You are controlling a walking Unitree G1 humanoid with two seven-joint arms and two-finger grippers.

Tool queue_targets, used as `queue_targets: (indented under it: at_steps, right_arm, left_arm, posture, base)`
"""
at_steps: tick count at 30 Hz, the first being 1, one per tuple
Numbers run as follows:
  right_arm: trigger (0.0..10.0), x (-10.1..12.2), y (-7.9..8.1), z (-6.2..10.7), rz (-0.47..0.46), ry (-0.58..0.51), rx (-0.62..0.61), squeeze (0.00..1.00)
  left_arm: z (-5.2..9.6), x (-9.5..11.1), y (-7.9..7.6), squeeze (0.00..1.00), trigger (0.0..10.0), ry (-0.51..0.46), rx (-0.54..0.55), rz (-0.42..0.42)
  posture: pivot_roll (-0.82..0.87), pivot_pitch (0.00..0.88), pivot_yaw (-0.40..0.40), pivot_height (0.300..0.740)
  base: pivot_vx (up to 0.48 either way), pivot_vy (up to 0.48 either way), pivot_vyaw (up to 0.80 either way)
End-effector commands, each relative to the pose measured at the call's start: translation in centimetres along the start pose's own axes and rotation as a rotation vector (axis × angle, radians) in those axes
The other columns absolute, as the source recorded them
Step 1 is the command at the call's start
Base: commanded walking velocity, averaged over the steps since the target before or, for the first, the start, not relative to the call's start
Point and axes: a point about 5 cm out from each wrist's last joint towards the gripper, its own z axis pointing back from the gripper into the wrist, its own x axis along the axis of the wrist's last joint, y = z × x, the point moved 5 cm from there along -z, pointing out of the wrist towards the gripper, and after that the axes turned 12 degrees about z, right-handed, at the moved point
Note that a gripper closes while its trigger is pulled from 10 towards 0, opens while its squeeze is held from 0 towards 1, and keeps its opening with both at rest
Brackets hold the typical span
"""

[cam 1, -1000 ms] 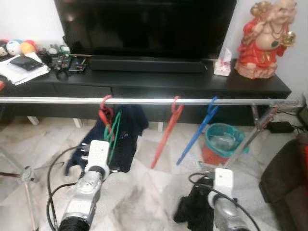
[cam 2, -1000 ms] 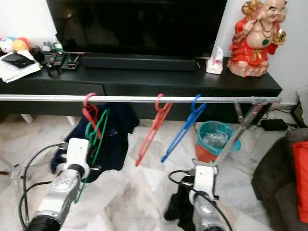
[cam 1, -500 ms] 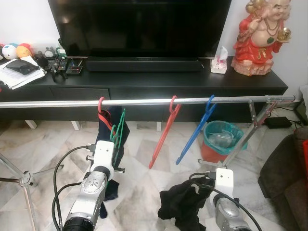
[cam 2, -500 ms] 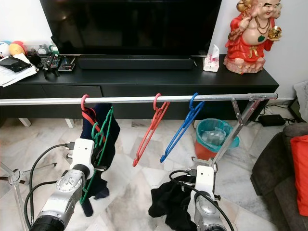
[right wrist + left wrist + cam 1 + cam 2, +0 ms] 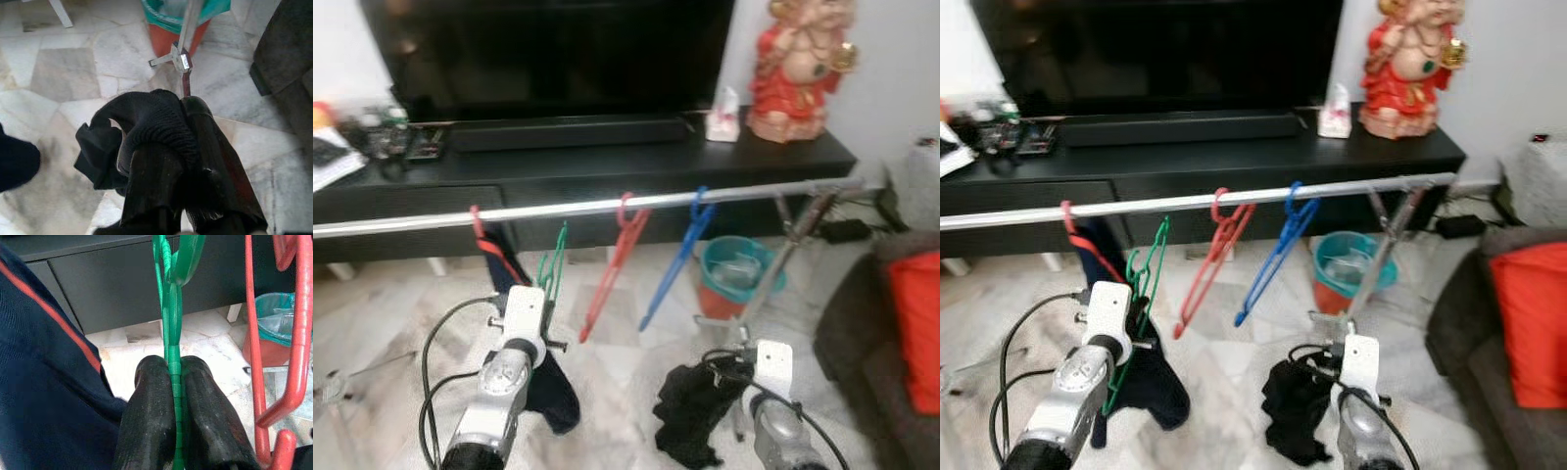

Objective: Hang hanger

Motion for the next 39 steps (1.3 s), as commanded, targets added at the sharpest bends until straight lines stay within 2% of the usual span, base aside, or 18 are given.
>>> queue_targets:
  at_steps: [1,39]
  right_arm:
    - [10.0,0.40,0.17,-0.05,0.004,-0.017,0.002,0.00]
    - [10.0,0.80,0.11,-0.21,0.014,-0.022,0.013,0.00]
  left_arm:
    - [0.04,0.09,0.28,0.00,10.0,-0.001,0.008,-0.009]
    - [0.25,-0.16,0.71,0.00,10.0,0.008,0.034,-0.007]
  posture:
    - [0.08,0.000,-0.015,0.740]
    - [0.08,0.000,-0.020,0.740]
  base:
    - [-0.262,0.000,0.00]
    - [-0.319,0.000,0.00]
